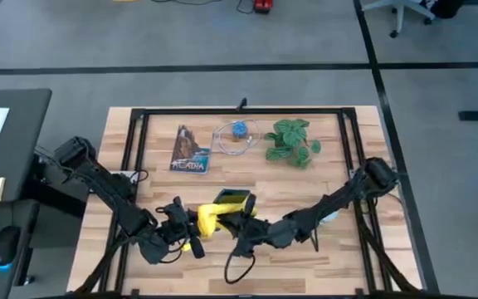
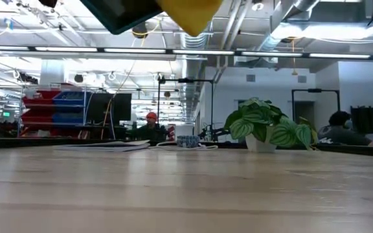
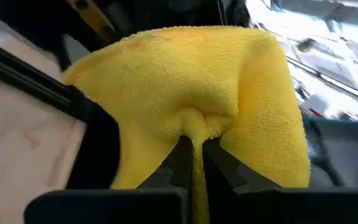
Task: Apply microfiber cloth
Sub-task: Wipe the blue tablet with the microfiber cloth
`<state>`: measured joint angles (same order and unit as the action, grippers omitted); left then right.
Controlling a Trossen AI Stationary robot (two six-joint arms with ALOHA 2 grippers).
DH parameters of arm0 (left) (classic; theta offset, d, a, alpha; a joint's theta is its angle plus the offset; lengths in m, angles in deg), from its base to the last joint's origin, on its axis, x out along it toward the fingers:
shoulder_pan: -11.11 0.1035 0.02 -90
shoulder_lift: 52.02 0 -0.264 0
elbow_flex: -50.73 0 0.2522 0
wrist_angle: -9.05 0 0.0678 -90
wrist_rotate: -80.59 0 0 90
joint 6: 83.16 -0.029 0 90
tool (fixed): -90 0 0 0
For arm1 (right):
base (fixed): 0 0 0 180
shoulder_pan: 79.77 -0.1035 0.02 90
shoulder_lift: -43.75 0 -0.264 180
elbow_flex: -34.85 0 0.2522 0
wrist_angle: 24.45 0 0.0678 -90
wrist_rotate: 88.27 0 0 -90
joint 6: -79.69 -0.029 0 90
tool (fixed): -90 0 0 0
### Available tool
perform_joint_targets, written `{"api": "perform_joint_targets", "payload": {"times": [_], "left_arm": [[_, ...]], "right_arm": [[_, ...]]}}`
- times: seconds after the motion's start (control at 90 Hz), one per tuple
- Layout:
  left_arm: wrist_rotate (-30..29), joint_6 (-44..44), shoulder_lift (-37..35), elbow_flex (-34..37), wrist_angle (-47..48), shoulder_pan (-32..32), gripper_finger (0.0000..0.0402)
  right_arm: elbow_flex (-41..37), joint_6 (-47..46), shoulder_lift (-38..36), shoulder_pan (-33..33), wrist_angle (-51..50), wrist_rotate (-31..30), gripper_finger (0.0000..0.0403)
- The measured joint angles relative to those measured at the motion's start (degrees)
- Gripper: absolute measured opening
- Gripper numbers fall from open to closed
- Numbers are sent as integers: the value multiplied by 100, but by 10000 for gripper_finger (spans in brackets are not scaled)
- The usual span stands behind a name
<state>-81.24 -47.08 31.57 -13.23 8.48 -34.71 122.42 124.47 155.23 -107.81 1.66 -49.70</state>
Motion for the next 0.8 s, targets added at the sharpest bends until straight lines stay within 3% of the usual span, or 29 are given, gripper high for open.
{"api": "perform_joint_targets", "payload": {"times": [0.156, 0.3, 0.433, 0.633, 0.8], "left_arm": [[-15, 17, -20, -20, -70, -26, 10], [47, 17, -20, -20, -35, -35, 10], [78, 15, -11, -20, -2, -46, 10], [-230, -54, -9, -14, -34, -39, 10], [-474, -790, -9, -7, -659, 39, 10]], "right_arm": [[-16, 1666, -157, -97, 1122, -1217, 4], [-8, 2398, -179, -135, 1937, -1415, 4], [-5, 1182, -176, -202, 747, -1161, 4], [-5, -1534, -155, -52, -1455, 51, 4], [-5, -1973, 122, 111, -1546, 657, 4]]}}
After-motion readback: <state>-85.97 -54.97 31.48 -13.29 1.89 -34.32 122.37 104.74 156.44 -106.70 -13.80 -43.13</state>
